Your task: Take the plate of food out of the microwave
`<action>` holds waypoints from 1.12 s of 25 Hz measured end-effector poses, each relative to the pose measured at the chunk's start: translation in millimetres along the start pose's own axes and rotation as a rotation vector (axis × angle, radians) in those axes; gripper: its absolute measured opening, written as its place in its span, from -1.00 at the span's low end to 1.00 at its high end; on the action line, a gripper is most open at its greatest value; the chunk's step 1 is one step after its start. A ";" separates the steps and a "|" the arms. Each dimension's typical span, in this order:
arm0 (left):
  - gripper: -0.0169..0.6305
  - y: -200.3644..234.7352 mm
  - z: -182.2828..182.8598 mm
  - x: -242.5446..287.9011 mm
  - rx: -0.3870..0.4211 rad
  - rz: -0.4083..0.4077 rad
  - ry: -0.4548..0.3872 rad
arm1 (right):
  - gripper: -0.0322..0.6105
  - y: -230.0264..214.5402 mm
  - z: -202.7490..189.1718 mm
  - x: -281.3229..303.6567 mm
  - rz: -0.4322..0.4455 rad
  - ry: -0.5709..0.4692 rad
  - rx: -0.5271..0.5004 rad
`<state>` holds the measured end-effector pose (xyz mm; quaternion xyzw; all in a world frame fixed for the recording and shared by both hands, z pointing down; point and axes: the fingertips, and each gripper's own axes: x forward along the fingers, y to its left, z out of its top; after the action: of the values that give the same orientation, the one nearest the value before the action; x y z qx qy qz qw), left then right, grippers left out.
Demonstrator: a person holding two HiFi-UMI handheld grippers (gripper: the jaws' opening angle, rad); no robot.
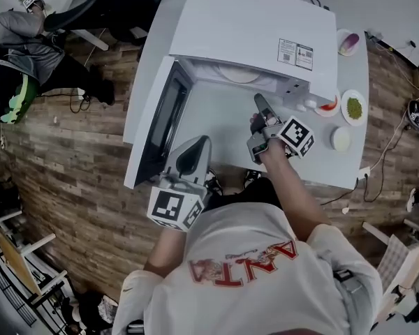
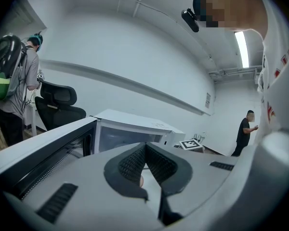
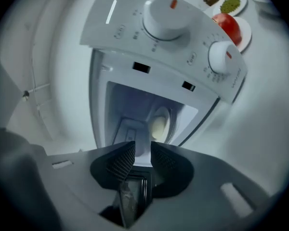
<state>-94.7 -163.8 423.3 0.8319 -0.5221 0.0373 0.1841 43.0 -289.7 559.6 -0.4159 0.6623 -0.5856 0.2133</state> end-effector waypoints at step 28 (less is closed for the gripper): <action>-0.92 19.2 -8.7 23.2 -0.020 0.007 0.023 | -0.73 -65.8 3.7 82.5 -0.240 -0.063 0.163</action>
<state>-100.1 -188.1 442.4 0.8278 -0.5231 0.0423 0.1983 19.3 -355.9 638.3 -0.4915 0.5511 -0.6454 0.1953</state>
